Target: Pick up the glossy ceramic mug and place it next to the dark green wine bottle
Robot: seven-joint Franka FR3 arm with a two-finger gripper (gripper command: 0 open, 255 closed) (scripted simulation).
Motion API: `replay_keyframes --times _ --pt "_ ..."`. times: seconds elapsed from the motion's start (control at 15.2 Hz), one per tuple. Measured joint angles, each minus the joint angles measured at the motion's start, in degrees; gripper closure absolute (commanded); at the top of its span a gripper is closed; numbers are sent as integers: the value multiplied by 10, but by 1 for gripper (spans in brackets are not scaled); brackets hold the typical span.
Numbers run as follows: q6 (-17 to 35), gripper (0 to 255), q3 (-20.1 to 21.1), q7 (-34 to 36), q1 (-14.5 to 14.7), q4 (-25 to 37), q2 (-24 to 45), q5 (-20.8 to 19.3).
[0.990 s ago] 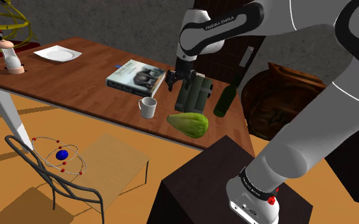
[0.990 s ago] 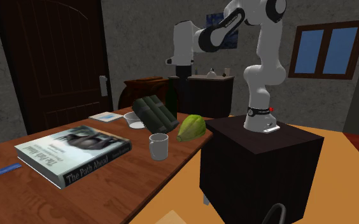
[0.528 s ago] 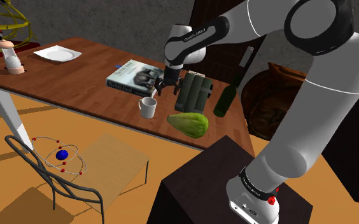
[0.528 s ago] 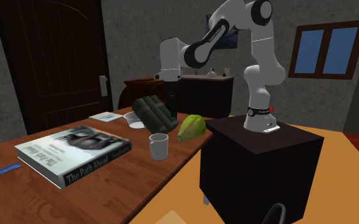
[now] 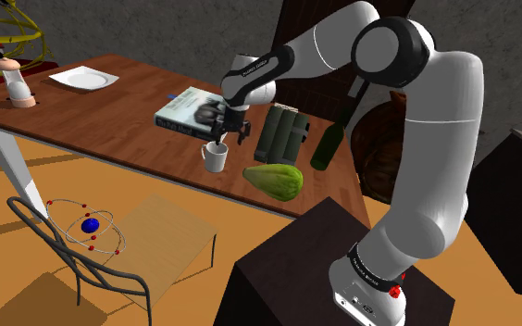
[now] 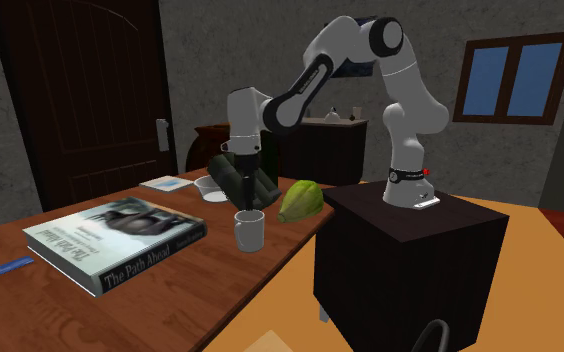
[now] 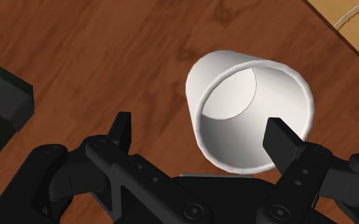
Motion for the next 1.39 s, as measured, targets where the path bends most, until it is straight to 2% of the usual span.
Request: replay_keyframes --times 0.46,0.92,0.99,1.39 --pt "35 0 2 1 1 14 49 3" --pt "43 0 2 0 1 13 56 3" --pt "43 255 2 0 1 13 56 3" --pt "43 255 2 0 1 13 56 3"
